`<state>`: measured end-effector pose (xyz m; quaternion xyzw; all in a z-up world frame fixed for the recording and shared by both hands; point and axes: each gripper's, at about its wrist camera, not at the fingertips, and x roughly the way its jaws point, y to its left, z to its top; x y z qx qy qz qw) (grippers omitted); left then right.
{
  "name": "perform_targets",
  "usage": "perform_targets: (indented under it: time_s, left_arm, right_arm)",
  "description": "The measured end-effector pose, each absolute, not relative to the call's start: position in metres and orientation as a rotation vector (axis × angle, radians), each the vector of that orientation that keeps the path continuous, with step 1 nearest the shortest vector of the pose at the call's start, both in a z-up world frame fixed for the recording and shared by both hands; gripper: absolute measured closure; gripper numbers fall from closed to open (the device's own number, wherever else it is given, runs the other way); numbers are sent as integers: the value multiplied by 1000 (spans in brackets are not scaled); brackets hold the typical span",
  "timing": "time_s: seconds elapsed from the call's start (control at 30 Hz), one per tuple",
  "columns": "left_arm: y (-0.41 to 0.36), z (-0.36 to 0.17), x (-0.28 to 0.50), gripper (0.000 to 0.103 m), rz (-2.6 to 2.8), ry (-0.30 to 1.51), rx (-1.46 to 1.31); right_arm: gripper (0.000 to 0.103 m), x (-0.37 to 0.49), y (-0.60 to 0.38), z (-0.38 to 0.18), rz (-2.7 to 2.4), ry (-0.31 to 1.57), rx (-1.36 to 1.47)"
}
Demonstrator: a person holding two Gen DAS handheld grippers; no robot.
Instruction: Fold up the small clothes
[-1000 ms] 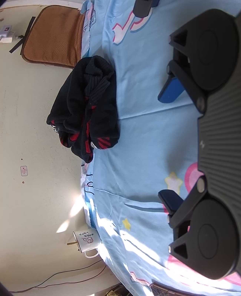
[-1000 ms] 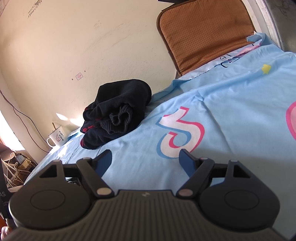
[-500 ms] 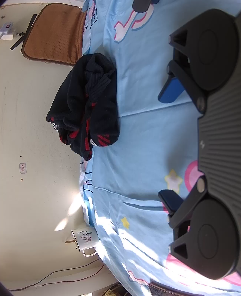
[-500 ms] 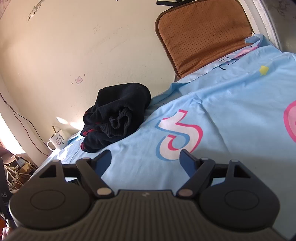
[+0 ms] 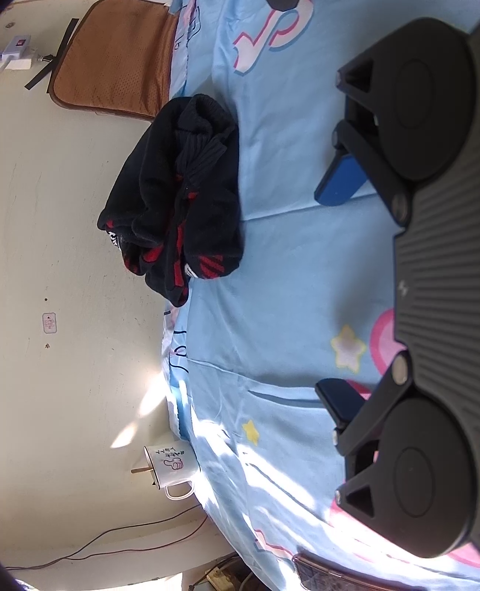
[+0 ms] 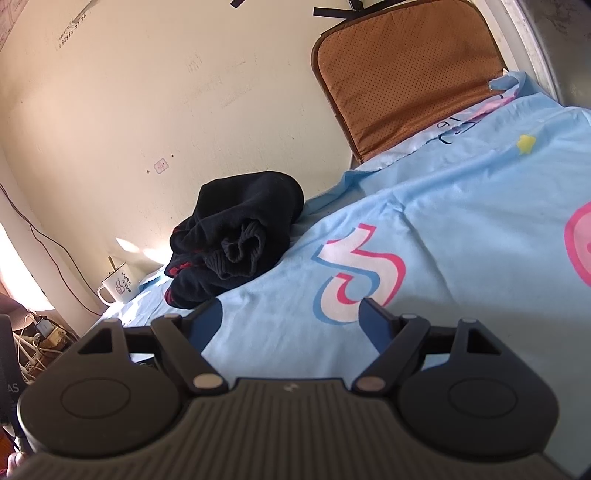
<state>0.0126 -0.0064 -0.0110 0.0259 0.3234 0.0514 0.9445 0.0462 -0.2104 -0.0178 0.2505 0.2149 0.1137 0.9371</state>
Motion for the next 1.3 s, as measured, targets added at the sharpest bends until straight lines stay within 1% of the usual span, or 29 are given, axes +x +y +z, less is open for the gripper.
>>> perform_targets:
  time_s: [0.93, 1.3]
  left_arm:
    - [-7, -10, 11, 0, 175, 633, 89]
    - [-8, -6, 4, 0, 179, 582, 95]
  right_arm:
    - [20, 46, -211, -18, 233, 430, 523]
    - [20, 46, -211, -18, 234, 428, 524]
